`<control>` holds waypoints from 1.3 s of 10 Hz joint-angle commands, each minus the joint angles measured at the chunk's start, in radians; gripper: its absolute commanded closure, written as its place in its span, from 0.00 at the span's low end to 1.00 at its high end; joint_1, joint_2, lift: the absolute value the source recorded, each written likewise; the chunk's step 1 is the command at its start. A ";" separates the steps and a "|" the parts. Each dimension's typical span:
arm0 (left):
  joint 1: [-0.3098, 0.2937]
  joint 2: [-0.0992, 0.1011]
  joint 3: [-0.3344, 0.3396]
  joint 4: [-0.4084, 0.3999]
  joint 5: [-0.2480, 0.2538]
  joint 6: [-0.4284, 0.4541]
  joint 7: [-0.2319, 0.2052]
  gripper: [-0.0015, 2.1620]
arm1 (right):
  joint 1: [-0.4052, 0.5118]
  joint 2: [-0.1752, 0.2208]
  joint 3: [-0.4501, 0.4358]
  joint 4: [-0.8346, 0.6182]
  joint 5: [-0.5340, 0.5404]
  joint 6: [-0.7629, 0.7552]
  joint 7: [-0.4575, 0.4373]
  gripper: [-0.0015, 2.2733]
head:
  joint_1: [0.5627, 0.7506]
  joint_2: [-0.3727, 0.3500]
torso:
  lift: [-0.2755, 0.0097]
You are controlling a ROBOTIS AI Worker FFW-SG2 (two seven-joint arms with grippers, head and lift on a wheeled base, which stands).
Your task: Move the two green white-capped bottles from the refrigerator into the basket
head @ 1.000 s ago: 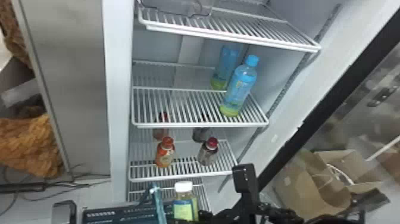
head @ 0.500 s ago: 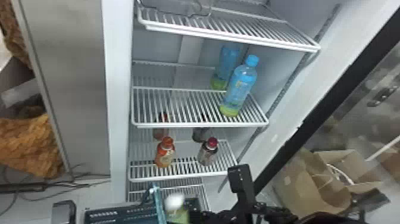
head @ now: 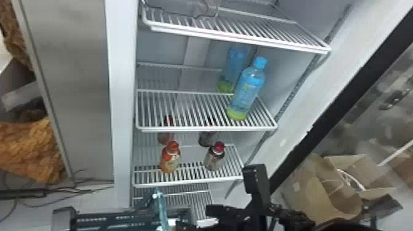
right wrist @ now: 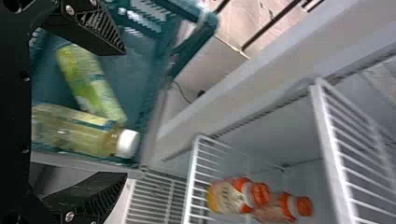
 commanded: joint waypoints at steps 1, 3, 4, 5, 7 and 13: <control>0.000 0.000 0.000 0.000 -0.001 0.000 -0.001 0.54 | 0.047 0.015 -0.016 -0.064 0.029 -0.094 -0.033 0.04 | 0.70 0.03 | 0.95; 0.000 -0.001 0.000 0.000 -0.001 0.000 -0.001 0.54 | 0.108 0.050 -0.062 -0.123 0.083 -0.249 -0.071 0.04 | 0.70 0.03 | 0.95; 0.000 0.000 -0.002 0.000 0.001 0.000 -0.001 0.54 | 0.123 0.064 -0.084 -0.123 0.103 -0.335 -0.078 0.05 | 0.70 0.03 | 0.95; 0.000 0.000 -0.002 0.000 -0.001 0.000 -0.001 0.54 | 0.130 0.070 -0.096 -0.108 0.111 -0.418 -0.087 0.05 | 0.70 0.03 | 0.95; -0.003 0.000 -0.006 0.000 -0.001 0.000 -0.001 0.54 | 0.142 0.085 -0.120 -0.049 0.109 -0.614 -0.098 0.05 | 0.70 0.03 | 0.95; -0.003 0.000 -0.008 0.000 0.001 -0.002 -0.001 0.54 | 0.159 0.111 -0.132 0.152 0.051 -1.100 -0.114 0.05 | 0.70 0.03 | 0.95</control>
